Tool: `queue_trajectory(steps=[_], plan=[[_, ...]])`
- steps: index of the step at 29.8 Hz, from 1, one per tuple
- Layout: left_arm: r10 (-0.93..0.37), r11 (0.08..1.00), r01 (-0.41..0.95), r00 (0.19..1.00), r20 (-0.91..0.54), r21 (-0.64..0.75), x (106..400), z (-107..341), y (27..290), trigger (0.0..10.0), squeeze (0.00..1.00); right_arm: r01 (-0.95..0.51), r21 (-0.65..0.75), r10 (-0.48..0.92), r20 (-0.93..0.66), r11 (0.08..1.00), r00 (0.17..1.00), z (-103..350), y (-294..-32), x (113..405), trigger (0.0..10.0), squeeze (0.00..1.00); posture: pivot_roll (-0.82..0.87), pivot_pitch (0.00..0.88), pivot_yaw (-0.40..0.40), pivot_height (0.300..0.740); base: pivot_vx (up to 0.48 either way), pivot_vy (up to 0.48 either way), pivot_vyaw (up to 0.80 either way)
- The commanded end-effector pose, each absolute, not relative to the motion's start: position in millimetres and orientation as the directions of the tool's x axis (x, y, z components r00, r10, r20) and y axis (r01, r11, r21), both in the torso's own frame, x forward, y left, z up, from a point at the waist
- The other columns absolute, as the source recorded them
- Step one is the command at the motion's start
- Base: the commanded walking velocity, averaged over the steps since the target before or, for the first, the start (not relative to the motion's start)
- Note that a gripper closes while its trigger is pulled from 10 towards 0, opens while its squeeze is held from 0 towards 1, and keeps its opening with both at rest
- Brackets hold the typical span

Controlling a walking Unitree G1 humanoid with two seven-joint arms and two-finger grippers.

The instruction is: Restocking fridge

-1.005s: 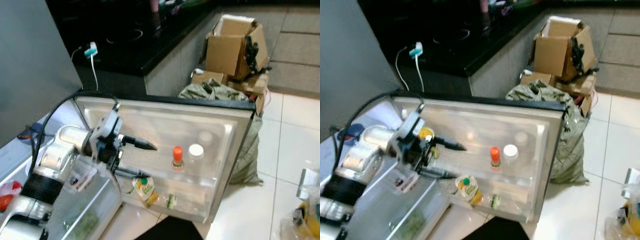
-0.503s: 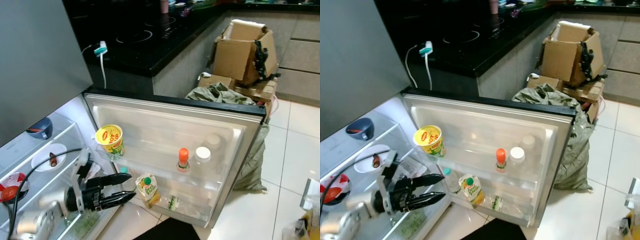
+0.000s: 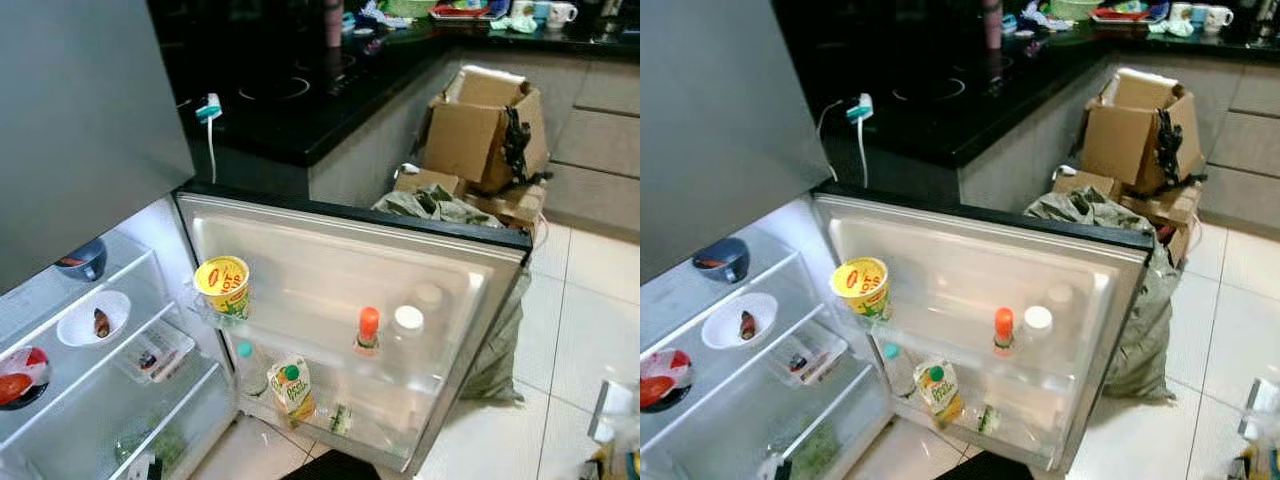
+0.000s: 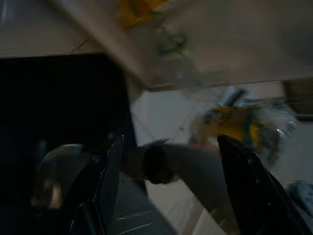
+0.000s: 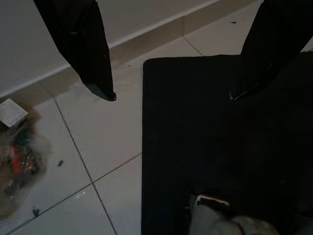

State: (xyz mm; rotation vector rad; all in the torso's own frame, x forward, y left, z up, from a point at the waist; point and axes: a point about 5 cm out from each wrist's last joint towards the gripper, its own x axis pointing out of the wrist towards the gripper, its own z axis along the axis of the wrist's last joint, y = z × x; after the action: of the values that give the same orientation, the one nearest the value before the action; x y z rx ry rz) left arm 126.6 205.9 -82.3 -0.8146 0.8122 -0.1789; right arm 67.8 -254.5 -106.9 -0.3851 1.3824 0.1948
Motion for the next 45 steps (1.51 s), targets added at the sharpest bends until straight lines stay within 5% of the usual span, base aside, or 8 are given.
queue_trajectory(steps=[1,18,32,45], plan=[[-0.390,0.696,-0.234,0.670,-0.631,-0.679,120,-90,199,10.0,0.00,-0.335,-0.156,-0.101,-0.979,0.929,0.176,-107,-255,66,10.0,0.00,-0.13,0.033,0.044,0.740,0.000,-0.352,0.00],[-0.368,0.729,-0.229,0.664,-0.651,-0.646,136,-92,182,10.0,0.00,-0.320,-0.178,-0.117,-0.972,0.931,0.202,-105,-257,75,10.0,0.00,-0.13,0.029,0.027,0.740,0.000,-0.444,0.00],[-0.280,0.818,-0.262,0.594,-0.754,-0.511,127,-100,184,10.0,0.00,-0.303,-0.164,-0.118,-0.980,0.939,0.163,-107,-260,59,10.0,0.00,-0.14,0.043,0.034,0.740,0.000,0.000,0.00],[-0.258,0.866,-0.229,0.558,-0.789,-0.445,124,-102,183,10.0,0.00,-0.276,-0.195,-0.149,-0.972,0.941,0.180,-107,-263,56,10.0,0.00,-0.15,0.051,0.040,0.740,-0.347,-0.092,0.00]])
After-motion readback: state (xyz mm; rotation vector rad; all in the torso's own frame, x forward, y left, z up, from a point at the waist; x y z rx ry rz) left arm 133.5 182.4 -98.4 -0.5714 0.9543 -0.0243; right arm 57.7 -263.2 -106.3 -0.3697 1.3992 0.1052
